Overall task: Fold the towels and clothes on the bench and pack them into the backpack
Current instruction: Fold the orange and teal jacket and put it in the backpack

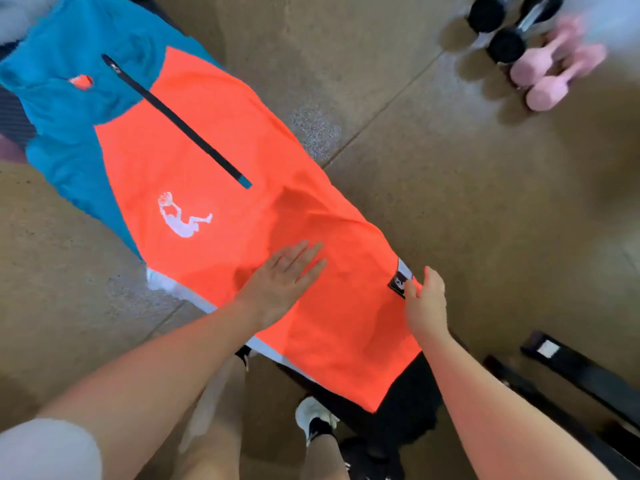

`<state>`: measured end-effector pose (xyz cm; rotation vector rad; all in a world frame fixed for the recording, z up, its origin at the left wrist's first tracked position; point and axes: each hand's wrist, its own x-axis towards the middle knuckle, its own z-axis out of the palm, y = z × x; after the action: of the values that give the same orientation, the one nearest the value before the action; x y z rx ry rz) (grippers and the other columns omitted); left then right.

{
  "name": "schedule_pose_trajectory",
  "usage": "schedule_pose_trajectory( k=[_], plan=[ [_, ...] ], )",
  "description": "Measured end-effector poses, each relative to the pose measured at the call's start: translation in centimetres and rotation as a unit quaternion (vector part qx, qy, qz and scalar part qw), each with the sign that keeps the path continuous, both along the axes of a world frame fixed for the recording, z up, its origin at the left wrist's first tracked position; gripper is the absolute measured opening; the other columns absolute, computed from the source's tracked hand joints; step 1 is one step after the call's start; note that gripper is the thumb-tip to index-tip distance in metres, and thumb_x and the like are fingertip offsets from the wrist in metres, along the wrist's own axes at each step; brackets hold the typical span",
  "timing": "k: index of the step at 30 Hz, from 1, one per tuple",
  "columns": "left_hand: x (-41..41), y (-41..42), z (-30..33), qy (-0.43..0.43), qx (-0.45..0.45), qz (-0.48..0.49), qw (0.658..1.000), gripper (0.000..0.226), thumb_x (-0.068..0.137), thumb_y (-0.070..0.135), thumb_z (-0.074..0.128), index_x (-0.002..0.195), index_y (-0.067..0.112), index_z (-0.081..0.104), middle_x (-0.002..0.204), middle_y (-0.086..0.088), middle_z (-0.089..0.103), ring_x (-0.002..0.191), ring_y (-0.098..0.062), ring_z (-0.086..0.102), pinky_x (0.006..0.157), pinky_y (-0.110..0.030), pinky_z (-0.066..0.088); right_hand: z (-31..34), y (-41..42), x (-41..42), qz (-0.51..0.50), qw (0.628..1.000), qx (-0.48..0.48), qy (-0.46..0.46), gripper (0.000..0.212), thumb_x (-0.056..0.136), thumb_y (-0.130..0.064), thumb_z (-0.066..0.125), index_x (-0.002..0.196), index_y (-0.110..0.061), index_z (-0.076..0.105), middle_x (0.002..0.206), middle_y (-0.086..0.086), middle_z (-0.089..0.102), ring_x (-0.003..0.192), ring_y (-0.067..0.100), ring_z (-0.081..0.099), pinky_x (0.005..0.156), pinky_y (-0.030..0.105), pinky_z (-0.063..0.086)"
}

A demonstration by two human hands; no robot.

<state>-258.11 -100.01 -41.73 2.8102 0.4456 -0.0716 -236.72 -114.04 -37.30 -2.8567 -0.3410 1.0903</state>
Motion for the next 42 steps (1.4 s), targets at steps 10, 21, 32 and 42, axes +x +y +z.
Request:
schedule_pose_trajectory(
  k=[10,21,32,42],
  plan=[
    [-0.6,-18.0,2.0,0.117,-0.056,-0.132,0.983,0.051,0.044,0.045,0.082,0.087,0.022,0.066,0.093,-0.002,0.066,0.086,-0.022,0.054,0.074,-0.031,0.030,1.1,-12.2,-2.3,-0.132,0.988,0.024,0.070,0.030,0.090,-0.027,0.057,0.109,-0.004,0.053,0.102,0.014,0.062,0.090,0.026,0.056,0.072,0.032,0.041],
    [-2.4,-19.8,2.0,0.022,0.014,-0.007,1.000,0.032,0.071,0.018,0.038,0.086,0.019,0.066,0.086,0.000,0.068,0.087,-0.022,0.041,0.070,-0.031,0.030,0.0,-15.4,-10.1,-0.210,0.941,0.068,0.255,0.013,0.082,-0.017,0.062,0.081,-0.006,0.056,0.069,0.005,0.054,0.063,0.019,0.050,0.066,0.032,0.038],
    [-7.4,-22.8,4.5,0.073,-0.097,-0.178,0.977,0.021,0.071,0.018,0.036,0.091,0.020,0.043,0.076,0.005,0.063,0.061,-0.016,0.059,0.049,-0.019,0.046,4.3,-20.3,-12.6,-0.138,0.908,-0.035,0.393,0.016,0.091,-0.013,0.057,0.104,-0.004,0.055,0.069,0.010,0.061,0.048,0.012,0.053,0.045,0.020,0.041],
    [-8.3,-22.1,7.0,0.308,-0.236,-0.016,0.922,0.042,0.093,0.023,0.042,0.134,0.019,0.040,0.130,-0.005,0.046,0.119,-0.027,0.045,0.092,-0.037,0.041,4.9,-21.1,-12.3,-0.033,0.949,-0.040,0.310,0.027,0.095,-0.023,0.045,0.073,-0.010,0.052,0.072,0.010,0.067,0.049,0.016,0.054,0.044,0.022,0.037]
  ],
)
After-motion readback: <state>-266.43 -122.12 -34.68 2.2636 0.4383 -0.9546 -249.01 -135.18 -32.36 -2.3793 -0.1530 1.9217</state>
